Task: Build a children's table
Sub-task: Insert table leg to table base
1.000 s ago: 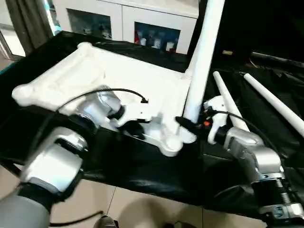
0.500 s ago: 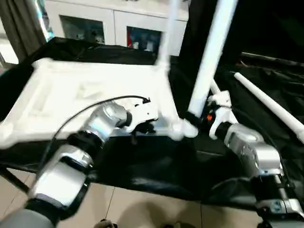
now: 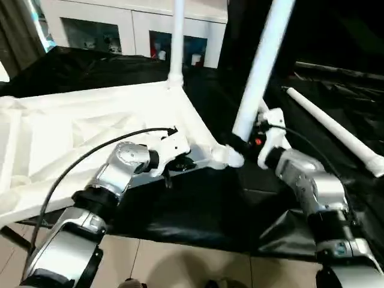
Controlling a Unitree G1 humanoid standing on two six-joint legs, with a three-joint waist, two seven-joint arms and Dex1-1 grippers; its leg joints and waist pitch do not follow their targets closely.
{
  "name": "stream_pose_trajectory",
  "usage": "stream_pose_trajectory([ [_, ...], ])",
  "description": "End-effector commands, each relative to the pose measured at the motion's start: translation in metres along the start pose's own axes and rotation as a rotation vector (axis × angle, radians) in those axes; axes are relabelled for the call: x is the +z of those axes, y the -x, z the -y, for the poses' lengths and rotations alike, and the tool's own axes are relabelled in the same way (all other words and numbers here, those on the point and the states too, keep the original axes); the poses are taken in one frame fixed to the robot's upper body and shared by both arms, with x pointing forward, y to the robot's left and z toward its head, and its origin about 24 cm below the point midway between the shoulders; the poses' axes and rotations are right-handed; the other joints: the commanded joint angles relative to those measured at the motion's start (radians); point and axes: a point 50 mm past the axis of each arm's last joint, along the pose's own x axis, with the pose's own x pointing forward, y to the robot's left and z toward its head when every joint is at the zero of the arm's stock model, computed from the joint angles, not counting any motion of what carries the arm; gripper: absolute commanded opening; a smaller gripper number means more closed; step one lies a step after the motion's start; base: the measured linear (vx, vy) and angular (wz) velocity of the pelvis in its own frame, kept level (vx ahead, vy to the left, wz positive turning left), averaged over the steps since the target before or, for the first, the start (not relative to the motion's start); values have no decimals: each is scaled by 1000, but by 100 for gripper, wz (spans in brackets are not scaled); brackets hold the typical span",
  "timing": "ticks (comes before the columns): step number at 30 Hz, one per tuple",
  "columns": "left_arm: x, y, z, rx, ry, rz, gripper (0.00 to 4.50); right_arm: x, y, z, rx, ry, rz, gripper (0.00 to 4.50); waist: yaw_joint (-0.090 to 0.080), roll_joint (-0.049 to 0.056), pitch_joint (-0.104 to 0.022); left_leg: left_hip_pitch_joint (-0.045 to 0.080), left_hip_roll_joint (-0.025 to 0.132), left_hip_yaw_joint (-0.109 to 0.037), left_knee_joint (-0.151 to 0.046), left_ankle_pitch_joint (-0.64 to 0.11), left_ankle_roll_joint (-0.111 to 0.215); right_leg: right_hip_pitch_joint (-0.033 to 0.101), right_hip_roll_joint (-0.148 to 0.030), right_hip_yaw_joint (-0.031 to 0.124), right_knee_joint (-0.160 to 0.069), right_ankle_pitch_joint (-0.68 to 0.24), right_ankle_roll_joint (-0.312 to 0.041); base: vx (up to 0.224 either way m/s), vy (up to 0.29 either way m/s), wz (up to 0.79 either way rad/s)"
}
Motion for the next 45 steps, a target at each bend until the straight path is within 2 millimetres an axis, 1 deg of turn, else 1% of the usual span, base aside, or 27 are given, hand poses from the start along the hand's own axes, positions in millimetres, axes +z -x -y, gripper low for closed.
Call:
stream_pose_trajectory([
  [1, -25, -4, 15, -86, -5, -140, 0, 4, -2, 0, 11, 28, 6, 190, 5, 8, -63, 13, 16, 2, -79, -352, -17, 28, -39, 31, -79, -367, -169, 0, 0, 0],
  [2, -24, -3, 14, -81, -24, -133, 0, 3, -4, -1, 21, 31, -2, 190, 8, 1, -65, 11, 17, 3, -78, -331, -14, 31, -39, 31, -75, -345, -174, 0, 0, 0],
  [3, -23, -3, 14, -80, -26, -131, 0, 3, -4, -1, 24, 30, -4, 190, 10, 2, -66, 12, 17, 4, -78, -324, -13, 32, -39, 32, -74, -334, -176, 0, 0, 0],
  [5, -19, -1, 13, -101, -60, -109, 0, -1, -7, -4, 45, 23, -24, 190, 14, 3, -67, 13, 20, 5, -80, -313, -14, 32, -39, 32, -70, -309, -180, 0, 0, 0],
  [6, -19, -1, 14, -111, -65, -103, 0, -1, -8, -4, 48, 23, -28, 190, 17, -3, -68, 13, 20, 5, -79, -307, -15, 33, -39, 31, -68, -302, -181, 0, 0, 0],
  [9, -18, 0, 15, -139, -66, -107, 0, -6, -11, -5, 52, 30, -40, 190, 18, -1, -67, 15, 21, 7, -80, -302, -23, 31, -39, 32, -65, -284, -187, 0, 0, 0],
  [10, -19, 1, 15, -143, -66, -111, 0, -7, -12, -6, 53, 31, -42, 190, 18, -2, -67, 14, 21, 7, -81, -299, -24, 33, -38, 33, -65, -280, -187, 0, 0, 0],
  [11, -20, 2, 16, -152, -74, -119, 0, -8, -15, -7, 57, 26, -40, 190, 18, -1, -68, 14, 21, 7, -80, -300, -25, 32, -40, 33, -64, -280, -187, 0, 0, 0],
  [16, -21, 3, 17, -163, -74, -119, 0, -10, -19, -8, 62, 25, -43, 190, 17, -3, -66, 14, 20, 6, -83, -321, -32, 32, -39, 33, -68, -317, -177, 0, 0, 0],
  [18, -20, 5, 17, -173, -80, -115, 0, -11, -22, -8, 68, 24, -49, 190, 16, -7, -66, 13, 21, 6, -83, -322, -33, 32, -41, 33, -68, -328, -172, 0, 0, 0],
  [20, -20, 5, 17, -177, -80, -114, 0, -12, -23, -8, 71, 21, -58, 190, 15, -4, -65, 14, 22, 4, -84, -331, -37, 30, -40, 33, -69, -337, -171, 0, 0, 0],
  [25, -19, 6, 18, -186, -84, -113, 0, -17, -25, -7, 86, 0, -87, 190, 13, -5, -65, 14, 21, 4, -84, -339, -39, 30, -39, 34, -69, -332, -173, 0, 0, 0],
  [26, -19, 6, 18, -186, -86, -113, 0, -18, -25, -7, 88, -16, -85, 190, 15, -1, -66, 15, 21, 4, -84, -338, -41, 30, -39, 34, -68, -326, -174, 0, 0, 0],
  [27, -18, 7, 17, -186, -88, -113, 0, -19, -24, -6, 91, -51, -75, 190, 14, -2, -67, 14, 21, 4, -84, -337, -41, 31, -39, 34, -68, -319, -176, 0, 0, 0],
  [29, -18, 7, 17, -185, -88, -111, 0, -20, -23, -5, 93, -92, -56, 190, 14, -1, -69, 15, 21, 5, -84, -334, -39, 32, -38, 34, -66, -291, -188, 0, 0, 0],
  [31, -18, 7, 17, -184, -88, -112, 0, -23, -21, -3, 86, -121, -44, 190, 15, -2, -68, 14, 21, 5, -84, -331, -37, 33, -38, 33, -65, -289, -190, 0, 0, 0],
  [32, -18, 7, 17, -184, -88, -112, 0, -26, -18, -1, 84, -151, -30, 190, 17, 5, -68, 17, 22, 4, -84, -334, -38, 32, -39, 34, -66, -291, -191, 0, 0, 0],
  [33, -18, 7, 17, -184, -88, -112, 0, -27, -17, 0, 83, -159, -26, 190, 15, 2, -69, 16, 21, 6, -84, -335, -37, 32, -38, 34, -67, -287, -191, 0, 0, 0],
  [35, -18, 8, 16, -181, -87, -112, 0, -31, -13, 2, 73, -191, -12, 190, 16, 2, -70, 15, 21, 5, -84, -330, -36, 34, -37, 33, -65, -275, -196, 0, 0, 0],
  [36, -18, 8, 15, -180, -88, -113, 0, -34, -11, 4, 67, -203, -8, 190, 17, 9, -69, 15, 21, 4, -85, -330, -37, 34, -37, 33, -65, -270, -198, 0, 0, 0],
  [37, -18, 8, 15, -180, -88, -113, 0, -34, -11, 4, 67, -203, -8, 190, 17, 6, -69, 16, 22, 5, -85, -335, -38, 33, -37, 33, -66, -269, -200, 0, 0, 0],
  [38, -18, 8, 14, -178, -89, -114, 0, -40, -8, 5, 60, -224, 1, 190, 18, 8, -69, 17, 21, 5, -86, -342, -39, 33, -37, 33, -66, -275, -200, 0, 0, 0],
  [39, -17, 8, 13, -176, -90, -115, 0, -43, -7, 4, 59, -233, 7, 190, 18, 7, -69, 17, 21, 5, -86, -347, -39, 33, -37, 33, -67, -280, -199, 0, 0, 0],
  [40, -17, 9, 13, -174, -91, -115, 0, -46, -5, 4, 58, -244, 16, 190, 19, 11, -70, 17, 22, 4, -86, -349, -41, 33, -37, 33, -68, -275, -200, 0, 0, 0],
  [43, -17, 9, 10, -164, -94, -118, 0, -56, -1, 2, 40, -262, 37, 190, 20, 15, -69, 17, 21, 3, -88, -363, -42, 33, -37, 32, -69, -272, -202, 0, 0, 0],
  [44, -17, 9, 9, -160, -94, -118, 0, -60, 0, 2, 31, -265, 46, 190, 20, 12, -69, 17, 20, 3, -89, -370, -41, 34, -36, 31, -69, -287, -201, 0, 0, 0],
  [45, -16, 9, 9, -158, -95, -119, 0, -63, 1, 1, 24, -271, 55, 190, 20, 16, -68, 17, 20, 3, -89, -376, -40, 33, -37, 32, -70, -299, -199, 0, 0, 0],
])
